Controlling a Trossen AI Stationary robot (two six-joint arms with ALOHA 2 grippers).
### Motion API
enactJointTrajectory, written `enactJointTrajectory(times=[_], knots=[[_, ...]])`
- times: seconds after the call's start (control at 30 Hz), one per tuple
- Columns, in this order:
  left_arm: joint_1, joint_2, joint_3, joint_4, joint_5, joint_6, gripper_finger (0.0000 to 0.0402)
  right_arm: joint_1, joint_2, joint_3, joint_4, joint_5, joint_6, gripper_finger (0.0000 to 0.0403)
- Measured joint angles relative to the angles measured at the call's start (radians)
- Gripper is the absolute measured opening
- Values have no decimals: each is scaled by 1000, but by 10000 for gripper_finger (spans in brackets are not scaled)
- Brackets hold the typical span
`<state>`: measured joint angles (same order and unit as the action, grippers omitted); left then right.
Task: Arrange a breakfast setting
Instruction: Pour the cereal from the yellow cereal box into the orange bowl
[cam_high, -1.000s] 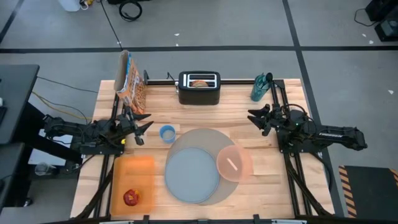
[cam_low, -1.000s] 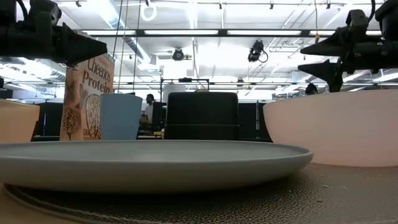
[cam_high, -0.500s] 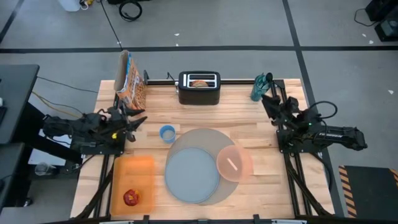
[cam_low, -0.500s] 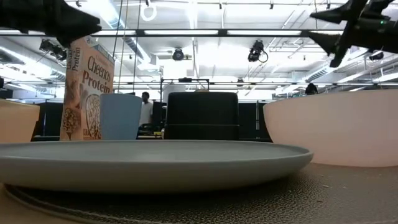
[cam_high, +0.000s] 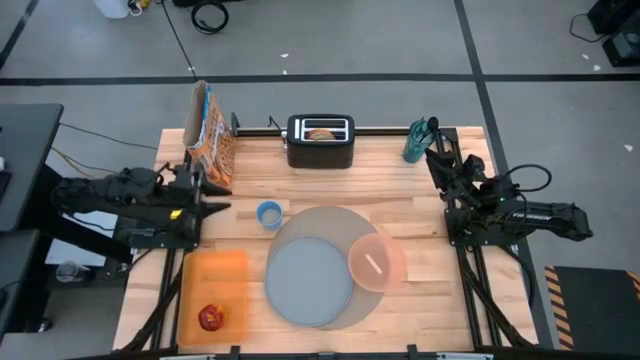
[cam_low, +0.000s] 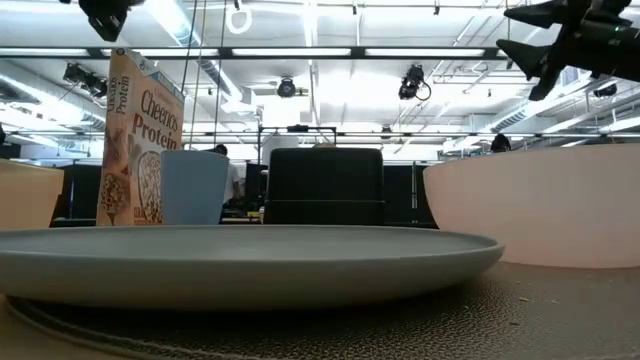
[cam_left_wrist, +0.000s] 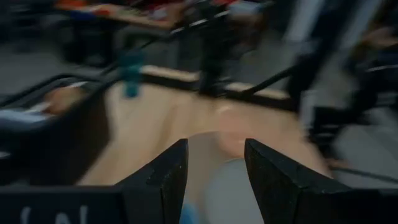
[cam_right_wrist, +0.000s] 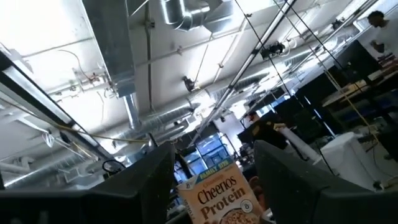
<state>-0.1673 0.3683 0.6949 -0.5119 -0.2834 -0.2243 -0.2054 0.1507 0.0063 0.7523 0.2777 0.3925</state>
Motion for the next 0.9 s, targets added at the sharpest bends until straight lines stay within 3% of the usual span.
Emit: enactJointTrajectory(times=[0.1,0.23,0.3,0.47,0.7,0.8,0.9], knots=[[0,73,79,-75,-103,11,167,0,30,20,14,-10,-37,228],[0,176,191,-130,-112,45,167,0,93,82,11,-107,-111,228],[-1,241,273,-236,-112,22,167,0,131,110,10,-139,-159,228],[0,420,429,-632,-26,-236,167,0,227,151,10,-148,-263,228],[-7,599,445,-955,240,-571,167,0,332,177,28,-155,-338,228],[-38,629,445,-1068,245,-688,167,0,363,178,59,-175,-356,228],[-89,617,448,-1036,182,-765,167,0,381,179,86,-193,-377,228]])
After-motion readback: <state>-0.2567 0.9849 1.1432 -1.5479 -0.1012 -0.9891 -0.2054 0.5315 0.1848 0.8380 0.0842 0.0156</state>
